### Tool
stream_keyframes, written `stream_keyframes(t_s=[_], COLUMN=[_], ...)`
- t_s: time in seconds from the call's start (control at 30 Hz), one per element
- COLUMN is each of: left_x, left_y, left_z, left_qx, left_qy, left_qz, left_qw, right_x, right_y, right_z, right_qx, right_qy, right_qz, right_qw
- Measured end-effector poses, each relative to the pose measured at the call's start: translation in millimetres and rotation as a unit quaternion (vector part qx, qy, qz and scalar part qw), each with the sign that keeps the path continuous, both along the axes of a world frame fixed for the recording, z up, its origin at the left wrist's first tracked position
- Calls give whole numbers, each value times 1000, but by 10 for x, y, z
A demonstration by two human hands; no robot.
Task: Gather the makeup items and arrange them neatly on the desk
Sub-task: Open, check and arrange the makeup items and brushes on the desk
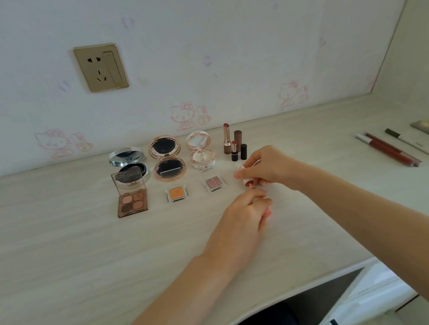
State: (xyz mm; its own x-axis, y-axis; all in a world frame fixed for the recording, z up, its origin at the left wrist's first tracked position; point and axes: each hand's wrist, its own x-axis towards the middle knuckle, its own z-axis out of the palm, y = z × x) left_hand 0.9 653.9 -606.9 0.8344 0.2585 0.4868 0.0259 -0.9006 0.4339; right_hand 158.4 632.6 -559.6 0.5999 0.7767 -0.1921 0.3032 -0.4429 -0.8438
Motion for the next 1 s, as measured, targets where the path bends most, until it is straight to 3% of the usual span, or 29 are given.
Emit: stream_keyframes(t_s=[0.27,0.7,1.0], left_x=[2,-30,-8], left_y=[108,97,98], left_z=[-83,-91,-111], left_qx=[45,25,28], left_qy=[-28,-36,-39], left_qz=[16,45,60], left_qw=[998,998,997], right_x=[15,-4,-31], right_y=[179,357,342], right_z=[-8,-170,-151], right_qx=[-53,-44,-53], right_qy=[-63,-160,-170], right_qz=[12,0,-2], right_qw=[997,986,984])
